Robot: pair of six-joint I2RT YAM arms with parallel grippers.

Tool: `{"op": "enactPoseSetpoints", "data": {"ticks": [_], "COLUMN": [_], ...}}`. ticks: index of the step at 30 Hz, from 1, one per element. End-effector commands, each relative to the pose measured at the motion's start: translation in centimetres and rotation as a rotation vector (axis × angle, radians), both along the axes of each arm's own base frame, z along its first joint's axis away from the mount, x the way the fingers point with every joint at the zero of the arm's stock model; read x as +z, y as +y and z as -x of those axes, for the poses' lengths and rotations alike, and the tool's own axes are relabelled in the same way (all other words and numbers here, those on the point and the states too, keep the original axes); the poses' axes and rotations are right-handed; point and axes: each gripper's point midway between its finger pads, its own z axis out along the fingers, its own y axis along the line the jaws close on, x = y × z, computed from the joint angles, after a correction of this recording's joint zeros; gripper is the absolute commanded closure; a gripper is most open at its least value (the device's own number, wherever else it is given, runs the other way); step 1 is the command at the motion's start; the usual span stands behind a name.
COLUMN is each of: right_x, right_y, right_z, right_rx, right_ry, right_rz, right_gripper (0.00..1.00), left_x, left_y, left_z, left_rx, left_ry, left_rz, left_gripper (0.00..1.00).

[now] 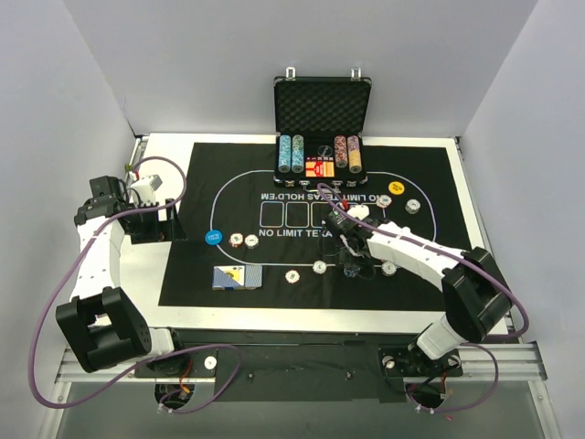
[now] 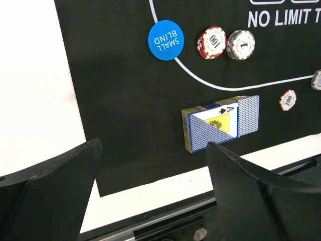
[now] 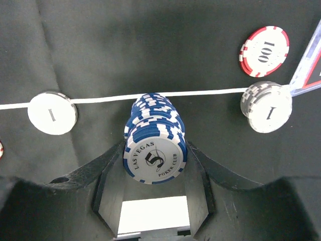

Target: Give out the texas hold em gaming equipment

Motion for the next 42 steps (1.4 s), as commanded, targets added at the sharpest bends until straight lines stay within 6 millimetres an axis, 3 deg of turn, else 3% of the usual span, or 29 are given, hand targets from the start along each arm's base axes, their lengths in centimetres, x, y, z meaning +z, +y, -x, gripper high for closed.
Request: {"op": "enactPoseSetpoints", "data": {"ticks": [1,7,11,15,17,23,27,33,42], "right_x": [2.6,4.6,6.2,7.5,9.0,7.1,5.3,2.2,-0.5], "right_y": [-1.6,-1.2,0.5,4.6,7.9,16.9,21.0,25.1,26.8], "right_z": [-0.2,-0.5,-1.3,-2.8,-4.5,-8.7,-11.2,-13.7,-15.6], "right_rx": [-0.006,0.019,0.058,0.123,0.166,0.271,0.297,0.3,0.271], "right_ry": [-0.042,-0.067,-0.089,-0.106,-0.137,-0.101,-0.089,-0.08,-0.1], "right_rz": [0.048,0.062,0.051,0.002,-0.042,-0.109,-0.146,-0.218,-0.249], "right_gripper": [0.64,0.65,0.65,0.65,0.65,0.66,0.66,0.65,0.63], "left_x": [0.5,0.4,0.5,0.6,0.7,1.0,1.0,1.0,0.4], "left_y": [0.0,-0.1,-0.1,0.1,0.2,0.2,0.3,0.4,0.4], "left_z": [-0.8,-0.7,-0.7,-0.8,-1.0,-1.1,-1.3,-1.7,-1.7], "left_rx": [-0.002,-0.008,-0.008,-0.005,0.0,0.0,-0.001,-0.007,-0.019], "left_ry": [-0.045,-0.045,-0.05,-0.053,-0.052,-0.057,-0.048,-0.054,-0.043], "left_rz": [0.017,0.016,0.011,0.007,0.003,0.005,0.004,0.002,0.005], "left_gripper": [0.03,0.03,0.03,0.03,0.03,0.03,0.03,0.03,0.03]}}
